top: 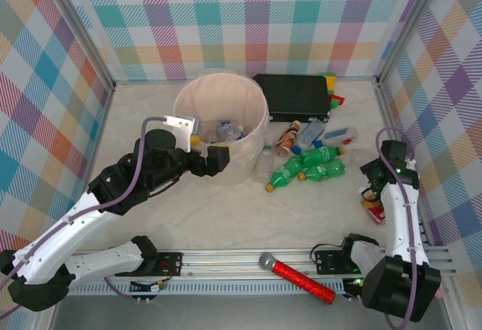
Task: Put the plastic bottles in the bin
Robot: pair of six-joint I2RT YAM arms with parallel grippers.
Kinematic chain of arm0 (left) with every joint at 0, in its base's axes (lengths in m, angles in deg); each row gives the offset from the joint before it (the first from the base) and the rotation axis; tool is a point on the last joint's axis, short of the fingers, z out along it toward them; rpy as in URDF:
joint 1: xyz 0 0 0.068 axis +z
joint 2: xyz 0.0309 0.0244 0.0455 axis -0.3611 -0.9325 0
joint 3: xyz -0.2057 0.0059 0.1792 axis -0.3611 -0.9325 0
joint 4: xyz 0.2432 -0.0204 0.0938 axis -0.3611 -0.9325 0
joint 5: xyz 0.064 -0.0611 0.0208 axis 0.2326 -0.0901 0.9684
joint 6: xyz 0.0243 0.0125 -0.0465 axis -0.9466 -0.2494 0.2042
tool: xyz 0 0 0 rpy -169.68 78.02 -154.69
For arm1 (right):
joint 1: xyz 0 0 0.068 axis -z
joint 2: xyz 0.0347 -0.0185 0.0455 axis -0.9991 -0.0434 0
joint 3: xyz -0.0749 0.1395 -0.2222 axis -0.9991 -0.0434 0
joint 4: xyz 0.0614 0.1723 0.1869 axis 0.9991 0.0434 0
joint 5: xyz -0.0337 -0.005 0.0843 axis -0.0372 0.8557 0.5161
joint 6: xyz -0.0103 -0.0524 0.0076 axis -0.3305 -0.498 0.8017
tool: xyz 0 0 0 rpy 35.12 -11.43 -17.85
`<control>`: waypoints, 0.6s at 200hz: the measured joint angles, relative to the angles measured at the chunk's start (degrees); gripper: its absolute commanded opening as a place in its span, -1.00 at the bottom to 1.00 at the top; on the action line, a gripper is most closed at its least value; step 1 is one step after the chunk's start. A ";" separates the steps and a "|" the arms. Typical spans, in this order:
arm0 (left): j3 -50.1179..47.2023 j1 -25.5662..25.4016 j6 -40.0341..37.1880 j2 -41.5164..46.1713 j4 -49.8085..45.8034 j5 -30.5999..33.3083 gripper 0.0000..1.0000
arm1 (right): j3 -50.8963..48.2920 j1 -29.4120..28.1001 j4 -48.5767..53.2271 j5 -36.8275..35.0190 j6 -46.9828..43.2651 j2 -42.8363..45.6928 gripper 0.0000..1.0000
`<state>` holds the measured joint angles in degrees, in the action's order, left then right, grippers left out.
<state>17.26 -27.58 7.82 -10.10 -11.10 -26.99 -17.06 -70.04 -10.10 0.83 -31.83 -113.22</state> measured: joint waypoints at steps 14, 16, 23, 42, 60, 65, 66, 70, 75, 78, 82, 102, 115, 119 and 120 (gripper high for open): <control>0.00 0.00 -0.02 0.28 -0.39 0.13 0.99 | 0.00 2.29 0.39 -0.11 0.61 -1.25 0.98; 0.00 0.00 -0.02 0.33 -0.44 0.13 0.99 | 0.00 2.56 0.44 -0.15 0.70 -1.40 0.98; 0.00 0.00 -0.02 0.42 -0.63 0.13 0.99 | 0.00 3.28 0.61 -0.17 0.90 -1.86 0.98; 0.00 0.00 -0.02 0.48 -0.76 0.13 0.99 | 0.00 4.35 0.81 -0.13 1.49 -2.91 0.98; 0.00 0.00 -0.02 0.52 -0.76 0.13 0.99 | 0.00 4.98 0.96 -0.17 1.84 -3.45 0.98; 0.00 0.00 0.00 0.59 -0.79 0.13 0.99 | 0.00 5.18 1.09 -0.17 1.90 -3.45 0.98; 0.00 0.00 0.00 0.59 -0.79 0.13 0.99 | 0.00 5.20 1.11 -0.17 1.90 -3.43 0.98; 0.00 0.00 0.00 0.68 -0.79 0.13 0.99 | 0.00 5.42 1.22 -0.20 2.03 -3.39 0.98; -0.02 0.00 -0.02 0.83 -0.79 0.13 0.99 | 0.00 5.62 1.29 -0.26 2.08 -3.30 0.98; -0.02 0.00 0.00 0.92 -0.79 0.13 0.99 | -0.02 5.81 1.27 -0.28 2.14 -3.23 0.98; -0.02 0.00 0.00 1.11 -0.79 0.13 0.99 | -0.07 6.12 1.25 -0.35 2.25 -3.10 0.98; -0.07 0.00 0.00 2.27 -0.79 0.13 0.99 | -0.70 8.94 0.52 0.92 2.23 -2.36 0.98; -0.07 0.00 -0.02 2.99 -0.83 0.09 0.99 | -1.38 10.88 -0.13 2.34 2.05 -2.45 0.98; -0.07 0.00 -0.02 3.19 -0.83 0.09 0.99 | -1.49 11.43 -0.15 2.73 2.03 -2.58 0.98; -0.07 0.00 -0.02 3.23 -0.83 0.09 0.99 | -1.51 11.52 -0.15 2.78 2.03 -2.62 0.98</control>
<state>17.19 -27.58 7.80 -6.87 -11.93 -26.90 -18.57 -58.52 -10.26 3.61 -29.80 -115.84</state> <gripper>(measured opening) 0.996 0.990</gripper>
